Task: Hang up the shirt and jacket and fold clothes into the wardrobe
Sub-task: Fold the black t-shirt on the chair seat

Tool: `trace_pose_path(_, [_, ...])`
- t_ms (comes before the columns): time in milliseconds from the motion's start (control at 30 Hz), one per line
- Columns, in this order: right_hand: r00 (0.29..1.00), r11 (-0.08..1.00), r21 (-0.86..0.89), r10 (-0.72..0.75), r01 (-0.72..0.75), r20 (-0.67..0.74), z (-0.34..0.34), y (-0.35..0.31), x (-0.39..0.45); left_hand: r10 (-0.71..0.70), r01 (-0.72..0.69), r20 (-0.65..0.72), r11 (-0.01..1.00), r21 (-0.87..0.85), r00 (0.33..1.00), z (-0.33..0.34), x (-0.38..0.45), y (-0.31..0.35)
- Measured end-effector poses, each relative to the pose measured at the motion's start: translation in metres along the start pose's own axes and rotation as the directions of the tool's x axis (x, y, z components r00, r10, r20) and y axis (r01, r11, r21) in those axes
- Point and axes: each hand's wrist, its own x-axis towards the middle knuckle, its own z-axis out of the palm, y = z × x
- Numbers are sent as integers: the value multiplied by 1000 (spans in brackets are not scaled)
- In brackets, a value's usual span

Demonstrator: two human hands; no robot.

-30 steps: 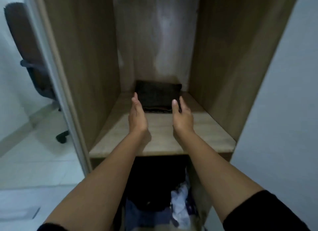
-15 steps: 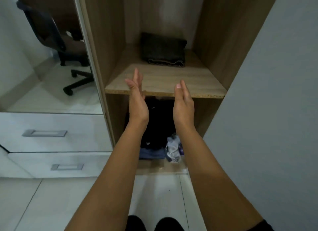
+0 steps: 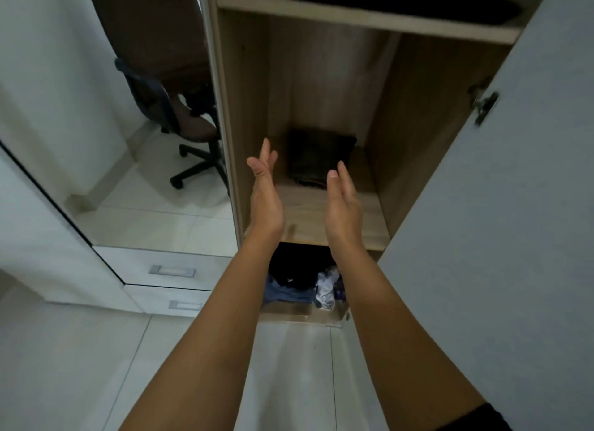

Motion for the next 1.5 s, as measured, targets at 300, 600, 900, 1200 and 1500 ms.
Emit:
trace_pose_path(300, [989, 990, -73, -117, 123, 89, -16, -140, -28, 166, -175, 60, 960, 216, 984, -1, -26, 153])
trace_pose_path(600, [876, 952, -93, -225, 290, 426, 33, -177, -93, 299, -101, -314, 849, 519, 901, -80, -106, 193])
trace_pose_path(900, [441, 873, -32, -214, 486, 872, 128, -173, -248, 321, 289, -747, 777, 559, 582, -202, -271, 216])
trace_pose_path(1200, [-57, 776, 179, -183, 605, 982, 190, -164, -452, 361, 517, -927, 776, 361, 106, -292, -474, 249])
trace_pose_path(1500, [-299, 730, 254, -71, 634, 952, 236, -135, -600, 270, 614, -956, 775, 148, -111, -364, -624, 235])
